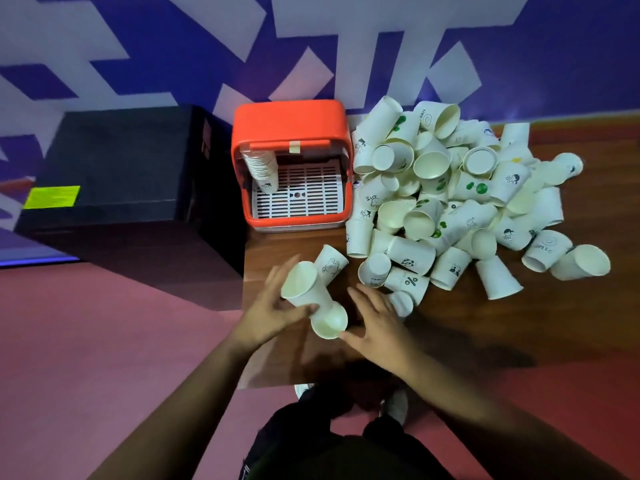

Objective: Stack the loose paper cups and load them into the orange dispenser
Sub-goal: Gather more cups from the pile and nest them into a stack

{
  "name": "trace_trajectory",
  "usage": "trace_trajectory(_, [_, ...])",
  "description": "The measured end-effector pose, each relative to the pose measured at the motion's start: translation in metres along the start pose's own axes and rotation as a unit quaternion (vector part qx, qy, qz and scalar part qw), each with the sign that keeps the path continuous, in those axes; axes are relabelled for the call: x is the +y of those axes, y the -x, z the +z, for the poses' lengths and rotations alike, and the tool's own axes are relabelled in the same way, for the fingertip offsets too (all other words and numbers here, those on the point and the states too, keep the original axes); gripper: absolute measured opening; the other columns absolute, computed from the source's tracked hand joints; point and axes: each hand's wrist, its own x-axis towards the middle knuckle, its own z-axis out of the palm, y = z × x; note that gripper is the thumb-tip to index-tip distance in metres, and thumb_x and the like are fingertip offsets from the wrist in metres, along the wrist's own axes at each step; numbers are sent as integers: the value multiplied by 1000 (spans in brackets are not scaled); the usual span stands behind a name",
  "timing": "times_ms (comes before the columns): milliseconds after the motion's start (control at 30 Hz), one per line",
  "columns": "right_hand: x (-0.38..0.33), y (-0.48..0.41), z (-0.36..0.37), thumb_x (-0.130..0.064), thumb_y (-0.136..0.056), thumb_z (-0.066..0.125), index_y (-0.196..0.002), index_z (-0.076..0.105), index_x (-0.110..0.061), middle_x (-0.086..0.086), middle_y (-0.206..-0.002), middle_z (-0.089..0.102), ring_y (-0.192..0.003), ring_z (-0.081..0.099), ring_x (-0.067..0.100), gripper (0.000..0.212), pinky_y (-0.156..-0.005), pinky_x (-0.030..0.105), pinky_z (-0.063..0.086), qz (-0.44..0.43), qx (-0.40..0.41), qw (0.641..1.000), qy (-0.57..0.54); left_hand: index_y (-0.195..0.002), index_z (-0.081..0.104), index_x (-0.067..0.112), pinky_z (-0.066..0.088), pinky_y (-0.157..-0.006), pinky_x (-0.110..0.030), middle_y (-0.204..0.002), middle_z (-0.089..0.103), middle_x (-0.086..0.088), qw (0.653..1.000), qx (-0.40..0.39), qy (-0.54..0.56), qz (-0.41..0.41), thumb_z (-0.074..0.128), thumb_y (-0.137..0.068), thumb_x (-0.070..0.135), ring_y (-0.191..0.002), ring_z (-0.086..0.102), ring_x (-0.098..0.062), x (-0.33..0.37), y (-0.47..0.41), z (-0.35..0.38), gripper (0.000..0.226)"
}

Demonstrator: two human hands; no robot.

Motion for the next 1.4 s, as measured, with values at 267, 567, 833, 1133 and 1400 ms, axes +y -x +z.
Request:
trace_trajectory(267, [64, 5, -27, -28, -77, 73, -142, 45, -14, 7, -141, 47, -132, 42, 29, 72, -111, 41, 34, 27, -41, 990, 131, -147, 40, 35, 34, -104, -12, -134, 43, 9, 990, -59, -120, 48, 77, -80, 29, -128, 40, 5, -11, 4, 50, 77])
trace_trajectory(567, [63, -8, -12, -12, -73, 74, -124, 57, -14, 7, -120, 54, -116, 52, 27, 54, -102, 36, 44, -1, -64, 983, 174, -150, 22, 48, 39, -113, -41, -148, 27, 14, 974, -115, -195, 3, 67, -72, 65, -140, 33, -13, -55, 3, 69, 91])
trace_trajectory(833, [79, 1, -33, -30, -82, 72, -130, 53, -10, 9, -128, 53, -122, 47, 27, 55, -104, 34, 38, 77, -15, 997, 22, -152, 29, 33, 31, -111, -29, -141, 34, 6, 988, -72, -133, -31, 69, -87, 50, -133, 36, -8, -49, -27, 73, 78])
trace_trajectory(1133, [89, 4, -47, -29, -80, 77, -116, 64, -12, -1, -109, 65, -104, 59, 13, 41, -94, 29, 45, 247, 53, 945, -207, -141, 38, 4, 43, -103, -48, -137, 42, -24, 948, 161, -230, -147, 77, -83, 31, -126, 46, -43, -49, -127, 28, 74])
trace_trajectory(1400, [98, 5, -37, -22, -85, 74, -106, 71, -4, 14, -100, 72, -90, 66, 18, 28, -87, 36, 51, 343, 111, 835, -416, -149, 33, 32, 39, -110, -52, -147, 37, -18, 952, 66, -281, -100, 67, -91, 28, -134, 38, -40, -62, -155, 24, 68])
